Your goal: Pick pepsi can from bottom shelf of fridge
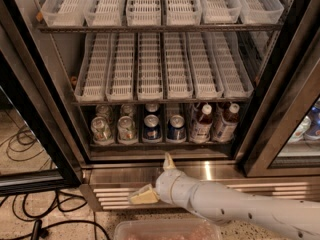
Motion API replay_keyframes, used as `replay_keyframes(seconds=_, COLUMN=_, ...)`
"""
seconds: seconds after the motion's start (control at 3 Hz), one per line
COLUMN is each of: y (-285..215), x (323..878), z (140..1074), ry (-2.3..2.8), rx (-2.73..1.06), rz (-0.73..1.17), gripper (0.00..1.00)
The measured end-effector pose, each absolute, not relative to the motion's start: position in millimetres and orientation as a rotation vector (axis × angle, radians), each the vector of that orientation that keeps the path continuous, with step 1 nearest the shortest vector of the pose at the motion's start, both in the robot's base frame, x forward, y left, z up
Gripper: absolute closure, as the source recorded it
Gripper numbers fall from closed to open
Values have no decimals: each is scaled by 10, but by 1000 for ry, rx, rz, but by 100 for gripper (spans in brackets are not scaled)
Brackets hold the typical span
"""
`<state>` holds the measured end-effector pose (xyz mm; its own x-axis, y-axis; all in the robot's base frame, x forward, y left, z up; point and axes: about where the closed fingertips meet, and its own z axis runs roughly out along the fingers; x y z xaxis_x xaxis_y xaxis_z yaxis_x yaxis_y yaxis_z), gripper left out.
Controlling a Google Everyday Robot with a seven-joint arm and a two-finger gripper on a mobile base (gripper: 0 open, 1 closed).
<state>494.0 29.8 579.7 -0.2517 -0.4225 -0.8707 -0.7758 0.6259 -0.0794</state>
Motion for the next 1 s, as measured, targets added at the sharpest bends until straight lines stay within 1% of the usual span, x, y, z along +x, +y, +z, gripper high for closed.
replay_keyframes(seconds=0.33, y=512, x=5008, z=5767, ry=1853, rx=-841, rz=448, gripper=0)
replay_keyframes(seconds=0.67, y=309, x=5380, z=5875, ry=1795, rx=-730, rz=303, gripper=0)
replay_keyframes(seconds=1.0, y=-117, x=5705, z=6028, ry=1751, rx=-607, rz=125, gripper=0)
